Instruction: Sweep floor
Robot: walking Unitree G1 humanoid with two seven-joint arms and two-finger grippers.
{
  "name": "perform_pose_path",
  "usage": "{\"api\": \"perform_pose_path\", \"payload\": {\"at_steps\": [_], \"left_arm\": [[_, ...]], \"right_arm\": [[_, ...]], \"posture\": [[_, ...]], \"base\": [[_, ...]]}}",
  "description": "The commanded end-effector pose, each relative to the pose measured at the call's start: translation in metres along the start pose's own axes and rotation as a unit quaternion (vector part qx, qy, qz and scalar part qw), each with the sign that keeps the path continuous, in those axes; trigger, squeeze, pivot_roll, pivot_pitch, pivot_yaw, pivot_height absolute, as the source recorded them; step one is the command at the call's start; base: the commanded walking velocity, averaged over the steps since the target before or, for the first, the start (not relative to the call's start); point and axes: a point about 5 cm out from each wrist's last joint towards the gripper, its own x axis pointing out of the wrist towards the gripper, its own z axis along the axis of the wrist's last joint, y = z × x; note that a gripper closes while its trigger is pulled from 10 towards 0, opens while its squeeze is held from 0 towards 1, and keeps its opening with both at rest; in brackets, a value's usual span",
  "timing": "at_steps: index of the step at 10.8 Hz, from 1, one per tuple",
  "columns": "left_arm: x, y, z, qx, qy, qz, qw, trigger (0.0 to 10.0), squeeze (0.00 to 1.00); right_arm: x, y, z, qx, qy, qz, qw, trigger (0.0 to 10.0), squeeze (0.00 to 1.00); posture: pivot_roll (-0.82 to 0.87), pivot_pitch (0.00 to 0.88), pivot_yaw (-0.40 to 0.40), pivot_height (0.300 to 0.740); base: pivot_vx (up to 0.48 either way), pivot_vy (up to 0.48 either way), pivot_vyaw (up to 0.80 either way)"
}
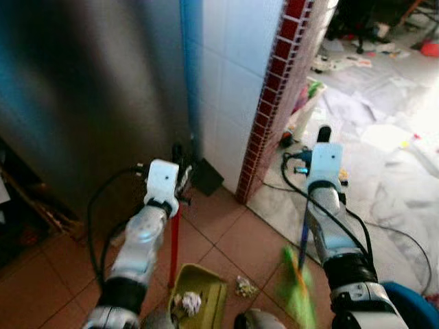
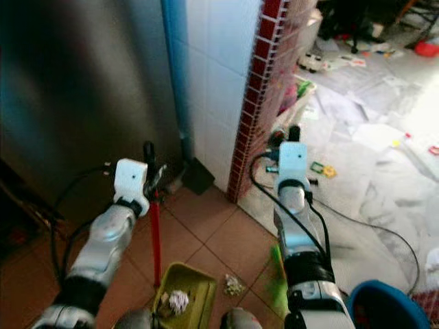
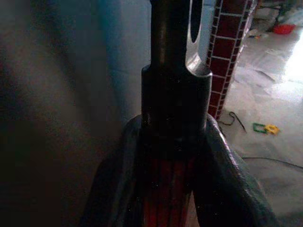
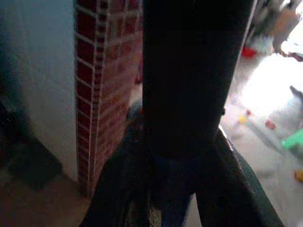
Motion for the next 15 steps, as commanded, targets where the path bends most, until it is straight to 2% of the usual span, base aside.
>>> {"api": "perform_pose_path", "payload": {"at_steps": [1,4,7,9,10,11,13,14,15], "left_arm": [[0.007,0.0,0.01,0.01,-0.029,0.012,0.999,10.0,0.0],[0.014,-0.007,0.0,-0.01,-0.018,0.029,0.999,10.0,0.0],[0.018,-0.008,-0.005,-0.02,-0.017,0.039,0.999,10.0,0.0],[0.019,-0.007,-0.006,-0.022,-0.014,0.048,0.999,10.0,0.0],[0.019,-0.006,-0.007,-0.023,-0.014,0.057,0.998,10.0,0.0],[0.021,0.003,-0.004,-0.016,-0.031,0.092,0.995,10.0,0.0],[0.022,0.005,-0.005,-0.022,-0.032,0.099,0.994,10.0,0.0],[0.022,0.004,-0.005,-0.021,-0.032,0.097,0.995,10.0,0.0],[0.022,0.003,-0.006,-0.021,-0.03,0.096,0.995,10.0,0.0]], "right_arm": [[0.001,0.006,0.01,0.036,0.004,0.011,0.999,10.0,0.0],[-0.001,0.019,0.022,0.159,0.016,0.04,0.986,10.0,0.0],[-0.003,0.03,0.035,0.263,0.024,0.078,0.961,10.0,0.0],[-0.002,0.035,0.048,0.301,0.032,0.101,0.948,10.0,0.0],[-0.001,0.038,0.056,0.308,0.031,0.115,0.944,10.0,0.0],[0.0,0.04,0.062,0.311,0.03,0.139,0.94,10.0,0.0],[-0.002,0.042,0.074,0.286,-0.008,0.195,0.938,10.0,0.0],[-0.006,0.043,0.086,0.236,-0.064,0.231,0.942,10.0,0.0],[-0.011,0.042,0.105,0.172,-0.15,0.259,0.939,10.0,0.0]], "posture": [[-0.07,0.054,-0.036,0.74],[-0.09,0.053,-0.039,0.74],[-0.09,0.049,-0.044,0.74],[-0.09,0.044,-0.046,0.74],[-0.09,0.044,-0.046,0.74],[-0.1,0.034,-0.049,0.74],[-0.09,0.03,-0.052,0.74],[-0.09,0.027,-0.052,0.74],[-0.09,0.024,-0.052,0.74]], "base": [[0.0,0.0,0.0],[0.0,0.0,0.0],[0.0,0.0,0.0],[0.0,0.0,0.0],[0.0,0.0,0.0],[0.0,0.0,0.0],[0.0,0.0,0.0],[0.0,0.0,0.0],[0.0,0.0,0.0]]}}
